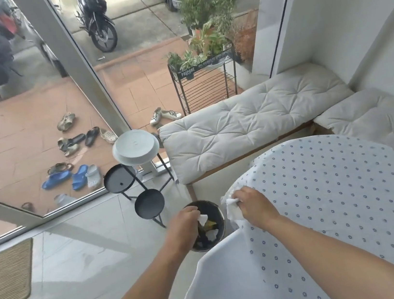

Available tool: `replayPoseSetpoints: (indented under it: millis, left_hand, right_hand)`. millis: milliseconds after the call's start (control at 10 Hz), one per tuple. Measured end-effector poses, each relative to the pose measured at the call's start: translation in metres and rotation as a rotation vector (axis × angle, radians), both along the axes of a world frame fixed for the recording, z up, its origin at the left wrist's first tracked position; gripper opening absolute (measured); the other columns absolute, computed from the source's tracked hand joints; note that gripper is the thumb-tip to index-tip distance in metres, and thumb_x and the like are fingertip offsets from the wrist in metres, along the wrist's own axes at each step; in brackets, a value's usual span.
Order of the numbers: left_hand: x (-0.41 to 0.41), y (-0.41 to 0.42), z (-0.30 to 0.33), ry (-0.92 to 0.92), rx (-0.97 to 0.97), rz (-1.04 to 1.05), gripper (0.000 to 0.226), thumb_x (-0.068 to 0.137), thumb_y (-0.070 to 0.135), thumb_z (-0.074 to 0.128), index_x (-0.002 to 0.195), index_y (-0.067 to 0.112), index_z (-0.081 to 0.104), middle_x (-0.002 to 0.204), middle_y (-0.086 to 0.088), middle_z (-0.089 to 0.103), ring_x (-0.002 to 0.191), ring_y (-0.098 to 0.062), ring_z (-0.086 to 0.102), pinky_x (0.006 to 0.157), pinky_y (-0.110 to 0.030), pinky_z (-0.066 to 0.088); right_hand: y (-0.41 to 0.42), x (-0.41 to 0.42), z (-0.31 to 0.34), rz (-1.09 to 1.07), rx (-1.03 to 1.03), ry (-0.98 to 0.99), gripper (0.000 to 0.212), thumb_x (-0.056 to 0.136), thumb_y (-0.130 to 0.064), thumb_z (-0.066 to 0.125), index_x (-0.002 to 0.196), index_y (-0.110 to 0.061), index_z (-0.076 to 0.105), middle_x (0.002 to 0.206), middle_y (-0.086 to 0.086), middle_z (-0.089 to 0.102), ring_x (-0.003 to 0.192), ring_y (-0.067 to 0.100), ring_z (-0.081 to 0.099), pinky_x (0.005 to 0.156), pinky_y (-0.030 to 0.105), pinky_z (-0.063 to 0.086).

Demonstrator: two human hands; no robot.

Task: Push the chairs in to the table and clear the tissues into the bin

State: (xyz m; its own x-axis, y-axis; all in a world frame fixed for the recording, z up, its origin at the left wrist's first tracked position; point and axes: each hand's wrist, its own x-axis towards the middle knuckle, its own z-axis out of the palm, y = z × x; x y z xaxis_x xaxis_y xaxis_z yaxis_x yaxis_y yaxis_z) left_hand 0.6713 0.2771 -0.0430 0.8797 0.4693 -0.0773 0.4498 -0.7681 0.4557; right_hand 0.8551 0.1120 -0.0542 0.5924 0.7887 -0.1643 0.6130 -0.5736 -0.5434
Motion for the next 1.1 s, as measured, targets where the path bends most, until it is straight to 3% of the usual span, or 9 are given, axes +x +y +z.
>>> replayPoseSetpoints:
  millis: [100, 300, 500, 600, 800, 900, 1000, 1100]
  left_hand:
    - [-0.026, 0.039, -0.03, 0.067, 0.007, -0.013, 0.014, 0.092, -0.004, 0.057, 0.088, 0.001, 0.07, 0.095, -0.009, 0.067, 0.086, -0.031, 0.064, 0.068, -0.037, 0.05]
    - [-0.03, 0.102, -0.109, 0.189, 0.02, -0.103, 0.012, 0.089, -0.001, 0.061, 0.092, 0.004, 0.072, 0.095, -0.006, 0.067, 0.083, -0.031, 0.064, 0.074, -0.047, 0.054]
    - [-0.006, 0.144, -0.23, 0.251, -0.046, -0.117, 0.015, 0.089, -0.001, 0.057, 0.094, 0.006, 0.069, 0.101, -0.003, 0.068, 0.088, -0.03, 0.066, 0.075, -0.048, 0.057]
    - [0.005, 0.157, -0.296, 0.263, -0.125, -0.056, 0.023, 0.091, -0.003, 0.052, 0.102, 0.005, 0.07, 0.107, -0.007, 0.071, 0.096, -0.033, 0.067, 0.081, -0.049, 0.057]
    - [0.031, 0.17, -0.398, 0.343, -0.255, -0.045, 0.047, 0.097, 0.002, 0.055, 0.144, 0.009, 0.057, 0.144, -0.012, 0.06, 0.133, -0.033, 0.055, 0.109, -0.041, 0.045]
    - [0.043, 0.173, -0.424, 0.413, -0.28, -0.113, 0.062, 0.097, 0.01, 0.062, 0.156, 0.015, 0.042, 0.161, -0.008, 0.045, 0.147, -0.029, 0.042, 0.119, -0.04, 0.035]
    - [0.051, 0.179, -0.437, 0.506, -0.224, -0.201, 0.078, 0.092, 0.024, 0.069, 0.16, 0.022, 0.03, 0.169, -0.004, 0.028, 0.152, -0.028, 0.031, 0.119, -0.045, 0.037]
    - [0.055, 0.183, -0.438, 0.572, -0.162, -0.237, 0.091, 0.09, 0.039, 0.071, 0.163, 0.024, 0.018, 0.174, -0.003, 0.012, 0.159, -0.03, 0.014, 0.124, -0.052, 0.028]
  right_hand:
    - [0.033, -0.02, -0.026, 0.006, -0.033, 0.035, 0.033, 0.095, -0.001, 0.052, 0.12, -0.016, 0.069, 0.11, 0.01, 0.065, 0.095, 0.034, 0.064, 0.078, 0.042, 0.053]
    - [0.083, -0.038, -0.108, -0.007, -0.076, 0.094, 0.041, 0.097, -0.006, 0.054, 0.135, -0.019, 0.06, 0.126, 0.009, 0.067, 0.11, 0.032, 0.063, 0.093, 0.043, 0.053]
    - [0.123, -0.043, -0.235, -0.044, -0.176, 0.137, 0.045, 0.099, -0.011, 0.055, 0.141, -0.026, 0.051, 0.131, 0.003, 0.065, 0.11, 0.028, 0.063, 0.089, 0.041, 0.056]
    - [0.138, -0.042, -0.295, -0.063, -0.211, 0.152, 0.041, 0.098, -0.012, 0.055, 0.136, -0.026, 0.05, 0.124, 0.001, 0.064, 0.104, 0.028, 0.062, 0.084, 0.046, 0.056]
    - [0.169, -0.038, -0.384, -0.022, -0.305, 0.198, 0.032, 0.096, -0.012, 0.054, 0.127, -0.019, 0.049, 0.122, 0.004, 0.062, 0.104, 0.03, 0.06, 0.08, 0.044, 0.052]
    - [0.18, -0.037, -0.407, 0.021, -0.389, 0.229, 0.06, 0.095, -0.018, 0.061, 0.149, -0.017, 0.035, 0.142, 0.009, 0.055, 0.119, 0.034, 0.057, 0.091, 0.048, 0.053]
    - [0.185, -0.037, -0.421, 0.028, -0.461, 0.181, 0.083, 0.093, -0.038, 0.067, 0.158, -0.022, 0.018, 0.152, 0.01, 0.047, 0.126, 0.038, 0.053, 0.091, 0.049, 0.049]
    - [0.183, -0.036, -0.425, 0.041, -0.568, 0.139, 0.099, 0.089, -0.055, 0.066, 0.162, -0.021, 0.007, 0.164, 0.013, 0.031, 0.144, 0.042, 0.035, 0.11, 0.055, 0.041]
